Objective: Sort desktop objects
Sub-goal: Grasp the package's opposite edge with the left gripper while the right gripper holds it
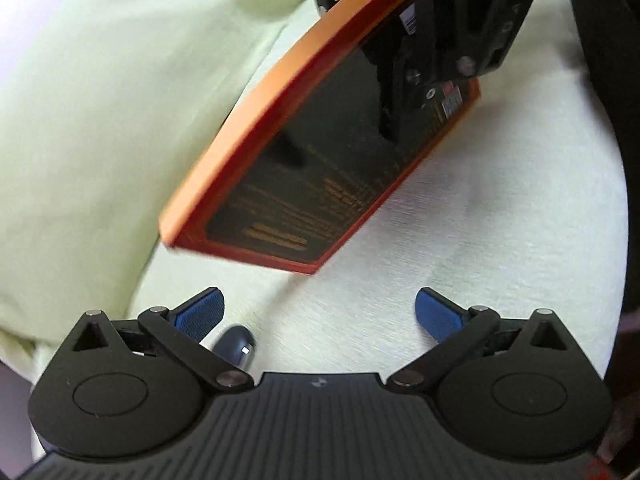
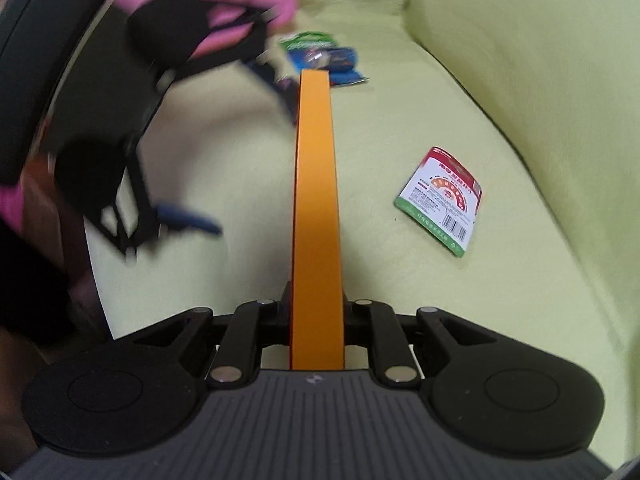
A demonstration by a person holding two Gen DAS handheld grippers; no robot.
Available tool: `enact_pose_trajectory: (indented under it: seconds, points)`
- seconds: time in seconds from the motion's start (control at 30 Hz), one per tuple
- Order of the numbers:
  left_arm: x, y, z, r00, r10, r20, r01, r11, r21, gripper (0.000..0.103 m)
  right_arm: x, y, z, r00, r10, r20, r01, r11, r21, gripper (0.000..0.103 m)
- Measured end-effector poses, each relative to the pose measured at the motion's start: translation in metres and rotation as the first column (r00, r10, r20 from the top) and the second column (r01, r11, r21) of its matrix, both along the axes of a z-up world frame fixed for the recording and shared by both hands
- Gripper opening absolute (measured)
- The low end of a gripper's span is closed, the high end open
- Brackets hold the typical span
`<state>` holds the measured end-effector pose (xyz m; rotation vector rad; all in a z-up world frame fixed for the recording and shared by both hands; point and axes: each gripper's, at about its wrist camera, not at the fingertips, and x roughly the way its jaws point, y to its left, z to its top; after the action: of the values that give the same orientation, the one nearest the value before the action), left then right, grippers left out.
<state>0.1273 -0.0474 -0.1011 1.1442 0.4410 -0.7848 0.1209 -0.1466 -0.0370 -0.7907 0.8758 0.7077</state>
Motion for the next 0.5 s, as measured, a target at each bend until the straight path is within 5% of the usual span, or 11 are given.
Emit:
enact_pose_trajectory:
  seconds: [0.2,0.33,0.5]
  points:
    - [-0.004,-0.008,0.013,0.998,-0.041,0.044,0.041,0.999,-0.014,0.092,-0.035,-0.001,-0.012,0.976,0.187,0.110,-0.168,0.972,-0.163,0.014]
    - [-0.010,-0.011,0.020,0.996,-0.091,0.022,0.092,0.995,-0.037,0.074,-0.047,-0.003,-0.015,0.950,0.266,0.165,-0.225,0.947,-0.231,0.014]
    - [-0.018,-0.020,0.014,0.991,-0.133,0.012,0.132,0.990,0.042,0.051,-0.056,-0.007,-0.015,0.934,0.293,0.202,-0.231,0.931,-0.284,0.013]
